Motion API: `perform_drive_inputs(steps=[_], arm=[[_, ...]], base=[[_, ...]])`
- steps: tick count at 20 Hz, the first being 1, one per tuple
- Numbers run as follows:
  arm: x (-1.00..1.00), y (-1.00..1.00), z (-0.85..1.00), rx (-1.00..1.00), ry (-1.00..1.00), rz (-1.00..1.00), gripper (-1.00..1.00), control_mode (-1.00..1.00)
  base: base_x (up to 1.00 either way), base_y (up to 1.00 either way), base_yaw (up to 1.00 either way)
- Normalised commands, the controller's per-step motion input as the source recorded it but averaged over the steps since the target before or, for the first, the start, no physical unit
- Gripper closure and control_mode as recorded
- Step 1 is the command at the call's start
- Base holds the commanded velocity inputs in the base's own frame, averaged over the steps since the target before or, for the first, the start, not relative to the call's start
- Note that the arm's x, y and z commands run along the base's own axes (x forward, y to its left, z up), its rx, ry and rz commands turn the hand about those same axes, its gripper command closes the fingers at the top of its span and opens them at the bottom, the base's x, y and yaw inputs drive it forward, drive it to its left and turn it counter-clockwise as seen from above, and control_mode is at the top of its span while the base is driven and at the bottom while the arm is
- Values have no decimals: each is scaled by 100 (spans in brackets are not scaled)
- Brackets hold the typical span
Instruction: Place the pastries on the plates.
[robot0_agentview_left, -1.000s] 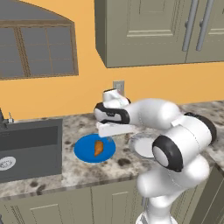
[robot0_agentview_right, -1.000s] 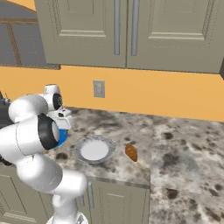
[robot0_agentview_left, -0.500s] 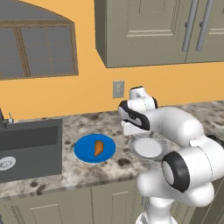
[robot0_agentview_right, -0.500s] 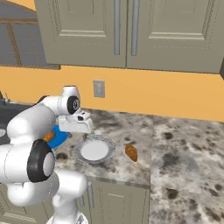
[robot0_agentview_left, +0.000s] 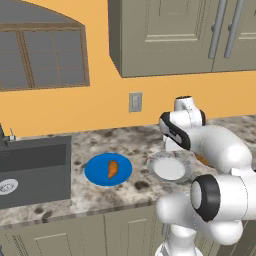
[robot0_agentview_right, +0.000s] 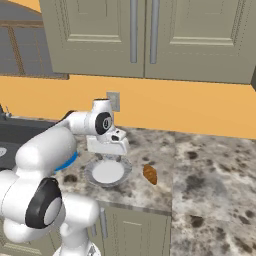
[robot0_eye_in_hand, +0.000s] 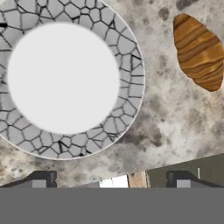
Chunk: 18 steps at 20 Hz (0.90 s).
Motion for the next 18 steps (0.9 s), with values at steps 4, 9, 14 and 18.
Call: perform_drive_inputs(steps=[4,9,14,18], arm=[[0,-61,1,3,0,0,-100,-100],[7,-58,0,4,0,0,-100,-100],[16,-52,0,2,0,0,-100,-100],[27,-32,-8,0,0,0,-100,-100]], base=[[0,0,0],[0,0,0],[0,0,0],[0,0,0]])
